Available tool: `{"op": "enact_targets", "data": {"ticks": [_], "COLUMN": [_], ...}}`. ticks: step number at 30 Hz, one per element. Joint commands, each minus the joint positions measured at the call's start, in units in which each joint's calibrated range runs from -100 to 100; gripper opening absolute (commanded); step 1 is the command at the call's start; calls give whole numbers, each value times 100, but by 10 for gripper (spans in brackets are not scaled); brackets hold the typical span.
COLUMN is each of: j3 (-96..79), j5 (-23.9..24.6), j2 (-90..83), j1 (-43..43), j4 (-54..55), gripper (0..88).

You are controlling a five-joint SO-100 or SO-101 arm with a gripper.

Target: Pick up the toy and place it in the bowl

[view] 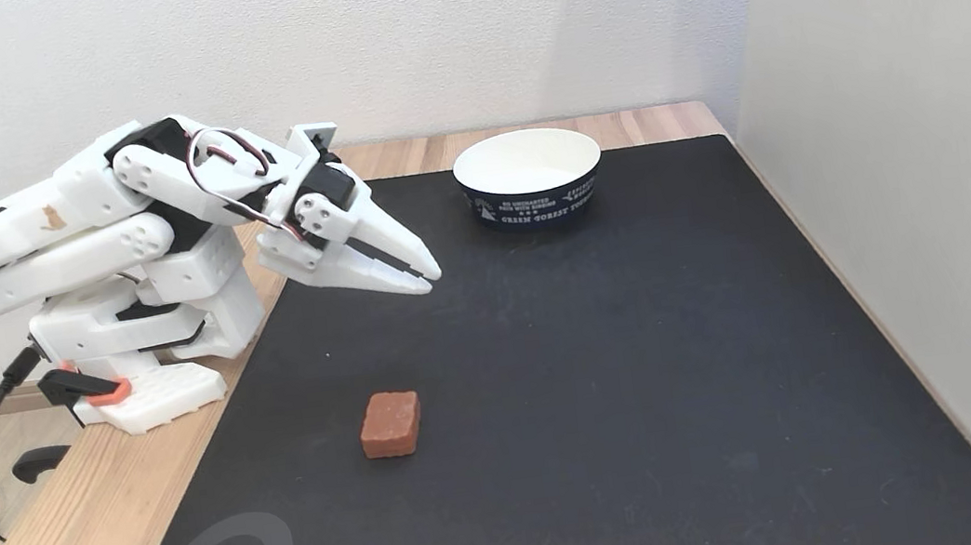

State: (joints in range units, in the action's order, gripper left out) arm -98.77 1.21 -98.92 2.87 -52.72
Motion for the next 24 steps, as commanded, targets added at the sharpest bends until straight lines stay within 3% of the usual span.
{"op": "enact_targets", "data": {"ticks": [1, 11, 14, 15, 16, 18, 24], "j3": [-78, -78, -78, -78, -78, -78, -78], "j5": [25, -22, -126, -225, -366, -398, -398], "j2": [-42, -42, -42, -42, -42, -42, -42], "j1": [1, 1, -49, -57, -65, -65, -57], "j4": [-20, -20, -20, -20, -20, -20, -20], "gripper": [22, 33, 147, 213, 357, 450, 431]}}
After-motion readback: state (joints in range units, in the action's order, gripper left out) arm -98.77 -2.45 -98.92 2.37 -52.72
